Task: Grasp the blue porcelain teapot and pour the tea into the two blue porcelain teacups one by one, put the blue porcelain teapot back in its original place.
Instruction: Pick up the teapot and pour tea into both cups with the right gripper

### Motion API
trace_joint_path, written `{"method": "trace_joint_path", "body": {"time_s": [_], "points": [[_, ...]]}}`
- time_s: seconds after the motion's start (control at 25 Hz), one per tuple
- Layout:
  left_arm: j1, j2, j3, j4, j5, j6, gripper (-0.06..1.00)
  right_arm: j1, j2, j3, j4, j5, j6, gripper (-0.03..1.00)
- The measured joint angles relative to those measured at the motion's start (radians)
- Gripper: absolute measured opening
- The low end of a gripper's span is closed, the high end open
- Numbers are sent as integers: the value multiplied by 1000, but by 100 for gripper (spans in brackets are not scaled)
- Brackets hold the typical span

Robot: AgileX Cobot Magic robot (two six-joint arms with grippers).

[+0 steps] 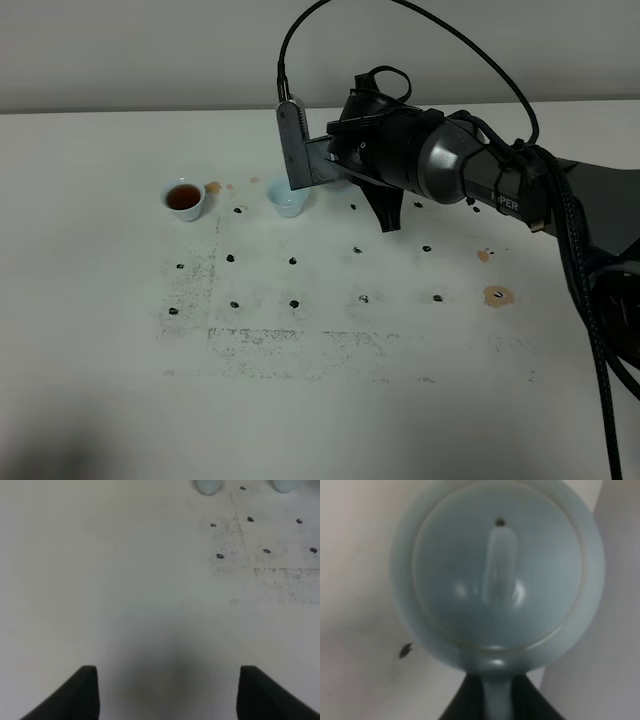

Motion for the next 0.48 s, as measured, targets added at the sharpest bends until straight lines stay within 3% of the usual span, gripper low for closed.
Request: {"method": "trace_joint_path", "body": {"time_s": [0.2, 0.48], "points": [[0, 0, 0, 0, 0, 0, 60, 10, 0, 0, -80, -49, 0, 8], [0, 0, 0, 0, 0, 0, 60, 12, 0, 0, -117, -80, -15, 8]]}}
